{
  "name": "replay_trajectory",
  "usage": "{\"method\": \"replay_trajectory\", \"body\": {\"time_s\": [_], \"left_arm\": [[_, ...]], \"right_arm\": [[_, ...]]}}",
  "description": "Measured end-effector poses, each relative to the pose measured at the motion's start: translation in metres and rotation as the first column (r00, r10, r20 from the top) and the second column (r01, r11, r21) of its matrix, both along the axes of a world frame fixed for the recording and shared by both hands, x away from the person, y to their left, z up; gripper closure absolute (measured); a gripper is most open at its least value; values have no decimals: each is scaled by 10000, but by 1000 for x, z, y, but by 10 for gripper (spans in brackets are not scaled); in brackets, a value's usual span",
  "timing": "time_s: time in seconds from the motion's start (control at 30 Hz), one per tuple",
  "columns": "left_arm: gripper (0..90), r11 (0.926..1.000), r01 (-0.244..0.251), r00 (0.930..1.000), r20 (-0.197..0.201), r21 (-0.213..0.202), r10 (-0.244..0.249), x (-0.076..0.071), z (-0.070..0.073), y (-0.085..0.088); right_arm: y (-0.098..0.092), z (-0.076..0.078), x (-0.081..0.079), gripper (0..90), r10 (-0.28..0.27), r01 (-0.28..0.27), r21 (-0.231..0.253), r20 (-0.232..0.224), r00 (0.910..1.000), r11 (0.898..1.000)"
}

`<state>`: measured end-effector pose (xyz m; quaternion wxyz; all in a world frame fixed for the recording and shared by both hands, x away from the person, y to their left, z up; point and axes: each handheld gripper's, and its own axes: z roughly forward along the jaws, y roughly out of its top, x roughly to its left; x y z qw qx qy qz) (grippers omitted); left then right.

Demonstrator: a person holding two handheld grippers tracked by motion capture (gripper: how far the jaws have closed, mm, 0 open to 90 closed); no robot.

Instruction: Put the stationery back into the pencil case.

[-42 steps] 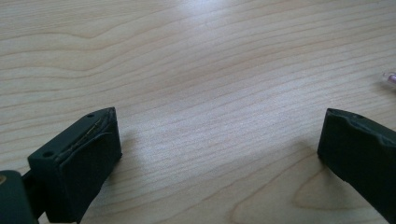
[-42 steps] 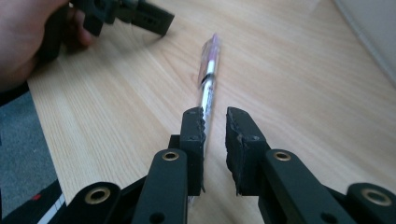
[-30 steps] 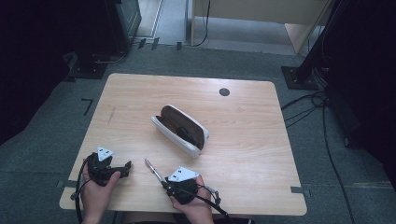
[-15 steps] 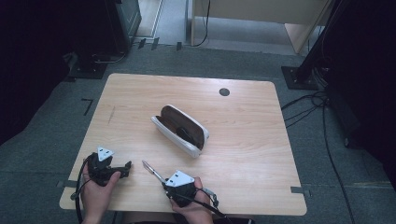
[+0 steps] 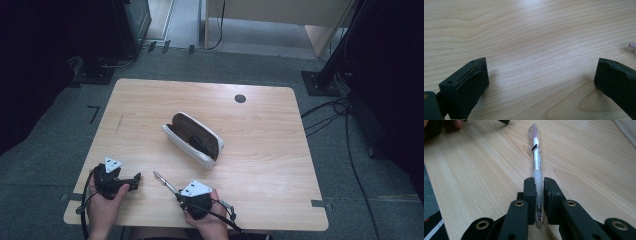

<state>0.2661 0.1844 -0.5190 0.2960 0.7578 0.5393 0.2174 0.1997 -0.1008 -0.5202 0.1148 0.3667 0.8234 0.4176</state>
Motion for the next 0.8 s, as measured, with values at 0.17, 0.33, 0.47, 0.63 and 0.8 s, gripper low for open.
{"method": "replay_trajectory", "body": {"time_s": [0.17, 0.33, 0.47, 0.63, 0.8], "left_arm": [[0, 10000, 8, 10000, -7, 8, -8, 0, 0, 0], [0, 10000, 17, 10000, -17, 22, -17, 0, 0, 0], [0, 10000, 0, 10000, -1, 2, 0, 0, 0, 0], [0, 10000, 1, 10000, -1, 1, -1, 0, 0, 0], [0, 10000, 2, 10000, -2, 1, -2, 0, 0, 0]], "right_arm": [[-5, 6, 1, 816, -178, 175, 136, 196, 9997, 9998], [-9, 14, 2, 816, -246, 238, 242, 361, 9990, 9994], [-12, 21, 3, 816, -240, 227, 281, 472, 9986, 9993], [-18, 31, 7, 816, -331, 306, 464, 549, 9979, 9985], [-23, 43, 12, 816, -372, 335, 492, 772, 9963, 9982]]}}
